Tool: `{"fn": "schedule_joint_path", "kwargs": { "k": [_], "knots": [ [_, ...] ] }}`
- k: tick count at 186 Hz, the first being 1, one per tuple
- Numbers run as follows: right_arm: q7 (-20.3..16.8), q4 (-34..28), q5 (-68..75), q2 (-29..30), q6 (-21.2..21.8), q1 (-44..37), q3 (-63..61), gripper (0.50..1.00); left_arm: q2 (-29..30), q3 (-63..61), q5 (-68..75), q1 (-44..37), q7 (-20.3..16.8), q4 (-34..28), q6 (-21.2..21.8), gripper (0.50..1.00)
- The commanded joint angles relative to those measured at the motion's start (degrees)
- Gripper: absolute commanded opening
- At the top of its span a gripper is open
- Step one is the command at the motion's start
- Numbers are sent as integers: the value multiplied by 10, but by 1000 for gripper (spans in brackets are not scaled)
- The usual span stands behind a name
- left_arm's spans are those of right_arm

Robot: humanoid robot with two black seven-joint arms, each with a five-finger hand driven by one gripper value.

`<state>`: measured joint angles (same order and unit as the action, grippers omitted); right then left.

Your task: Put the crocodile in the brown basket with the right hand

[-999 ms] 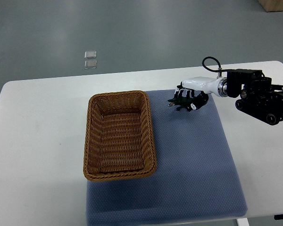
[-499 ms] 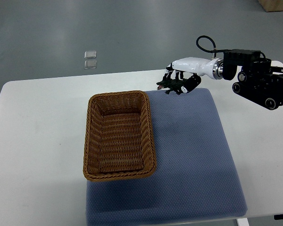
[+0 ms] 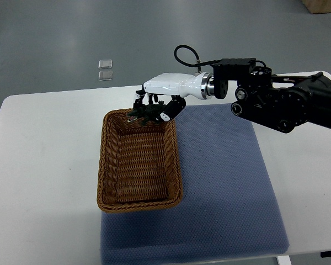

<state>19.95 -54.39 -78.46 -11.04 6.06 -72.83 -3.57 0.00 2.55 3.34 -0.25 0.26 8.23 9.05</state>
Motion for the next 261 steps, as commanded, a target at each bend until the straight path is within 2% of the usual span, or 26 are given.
{"fn": "schedule_joint_path", "kwargs": {
  "k": [1, 32, 45, 74, 130, 132, 133, 134, 135, 136, 137, 138, 139, 140, 141, 142, 143, 144, 145, 146, 147, 149, 155, 165, 211, 261],
  "knots": [
    [-1, 0, -1, 32, -1, -6, 1, 500, 0, 0, 0, -1, 0, 0, 0, 1000],
    [-3, 0, -30, 78, -2, -4, 18, 500, 0, 0, 0, 0, 0, -1, 0, 1000],
    [-3, 2, -42, 92, -17, -2, 45, 500, 0, 0, 0, 0, 0, 0, 0, 1000],
    [-2, 2, -42, 96, -60, -1, 102, 500, 0, 0, 0, 0, 0, 0, 0, 1000],
    [-1, 3, -39, 90, -62, 9, 106, 500, 0, 0, 0, 0, 0, 0, 0, 1000],
    [-1, 3, -38, 89, -62, 9, 106, 513, 0, 0, 0, 0, 0, -1, 0, 1000],
    [-1, 3, -37, 89, -62, 9, 106, 551, 0, 0, 0, 0, 0, 0, 0, 1000],
    [-1, 3, -37, 89, -62, 9, 106, 552, 0, 0, 0, 0, 0, 0, 0, 1000],
    [-1, 3, -36, 89, -62, 9, 106, 594, 0, 0, 0, 0, 0, 0, 0, 1000],
    [-1, 3, -36, 89, -62, 9, 106, 594, 0, 0, 0, 0, 0, 0, 0, 1000],
    [-1, 3, -35, 89, -62, 9, 106, 639, 0, 0, 0, 0, 0, 0, 0, 1000],
    [-1, 3, -35, 89, -62, 9, 106, 639, 0, 0, 0, 0, 0, 0, 0, 1000],
    [-1, 3, -35, 88, -62, 9, 106, 686, 0, 0, 0, 0, 0, -1, 0, 1000],
    [-1, 3, -35, 88, -62, 9, 106, 686, 0, 0, 0, 0, 0, -1, 0, 1000],
    [-1, 3, -35, 88, -62, 9, 106, 731, 0, 0, 0, 0, 0, -1, 0, 1000],
    [-1, 3, -35, 88, -62, 9, 106, 731, 0, 0, 0, 0, 0, -1, 0, 1000],
    [-1, 3, -34, 88, -62, 9, 105, 776, 0, 0, 0, 0, 0, -1, 0, 1000],
    [-1, 3, -34, 88, -62, 9, 105, 776, 0, 0, 0, 0, 0, -1, 0, 1000],
    [-2, 3, -33, 88, -62, 10, 104, 815, 0, 0, 0, 0, 0, -1, 0, 1000],
    [-2, 3, -33, 88, -62, 10, 104, 815, 0, 0, 0, 0, 0, -1, 0, 1000],
    [-2, 4, -32, 88, -62, 10, 102, 844, 0, 0, 0, 0, 0, 0, 0, 1000],
    [-2, 4, -31, 88, -62, 11, 102, 864, 0, 0, 0, 0, 0, 0, 0, 1000],
    [-3, 5, -29, 87, -62, 15, 102, 901, 0, 0, 0, 0, 0, 0, 0, 1000],
    [-4, 7, -29, 84, -62, 21, 101, 915, 0, 0, 0, 0, 0, -1, 0, 1000],
    [-1, 8, 10, 53, -54, 48, 37, 915, 0, 0, 0, 0, 0, 0, 0, 1000],
    [-23, 29, 255, -4, 76, 69, -85, 915, 0, 0, 0, 0, 0, 0, 0, 1000]
  ]
}}
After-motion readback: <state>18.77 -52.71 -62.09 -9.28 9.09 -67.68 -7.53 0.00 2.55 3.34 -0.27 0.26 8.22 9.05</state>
